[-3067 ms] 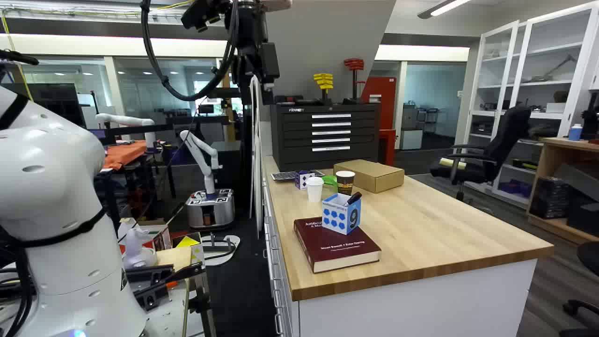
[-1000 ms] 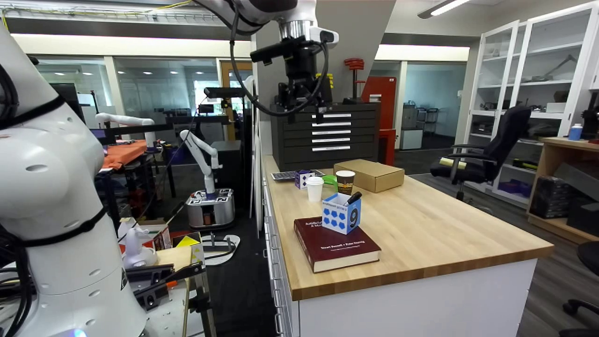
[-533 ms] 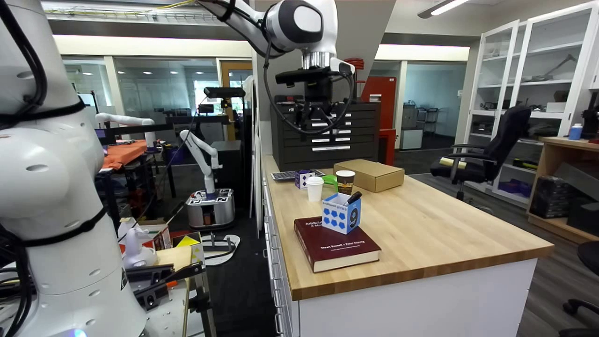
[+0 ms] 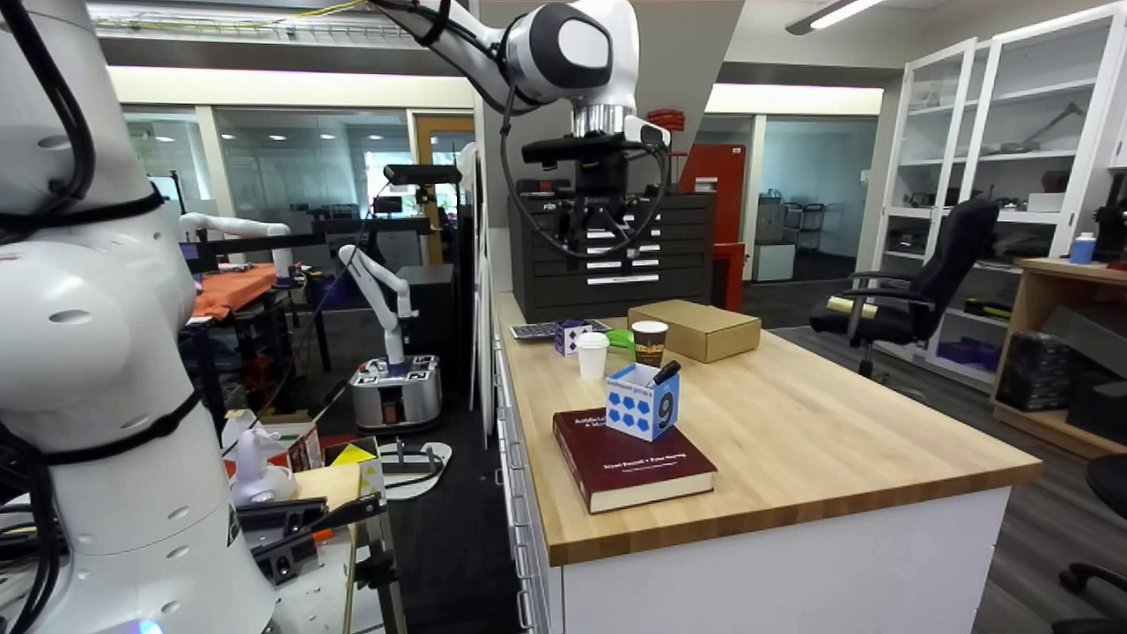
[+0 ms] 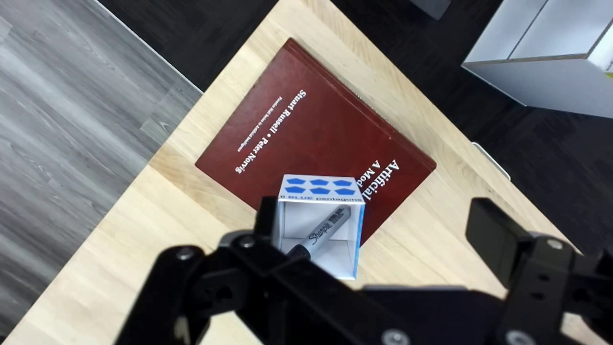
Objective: Remove the black marker from the blue and white box and place it on top of the maroon book
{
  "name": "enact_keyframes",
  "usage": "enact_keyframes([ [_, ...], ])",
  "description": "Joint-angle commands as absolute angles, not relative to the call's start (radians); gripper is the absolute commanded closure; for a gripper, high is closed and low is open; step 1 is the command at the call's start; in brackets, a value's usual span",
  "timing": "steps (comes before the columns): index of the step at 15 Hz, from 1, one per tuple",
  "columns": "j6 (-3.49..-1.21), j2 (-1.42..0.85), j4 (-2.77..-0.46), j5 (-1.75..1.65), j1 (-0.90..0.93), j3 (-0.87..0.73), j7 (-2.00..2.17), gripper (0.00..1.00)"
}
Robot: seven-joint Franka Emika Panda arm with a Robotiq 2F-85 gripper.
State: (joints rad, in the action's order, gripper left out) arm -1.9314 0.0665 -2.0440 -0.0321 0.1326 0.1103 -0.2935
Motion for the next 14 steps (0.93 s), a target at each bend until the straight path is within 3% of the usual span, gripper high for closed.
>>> enact_keyframes([
  [1, -1.995, 0.072, -2.083, -0.024, 0.124, 0.106, -0.282, 0.00],
  [7, -2.242, -0.026, -2.124, -0.034, 0.117, 0.102, -0.281, 0.00],
  [14, -2.310, -0.198, -2.024, -0.030, 0.108, 0.109, -0.290, 0.00],
])
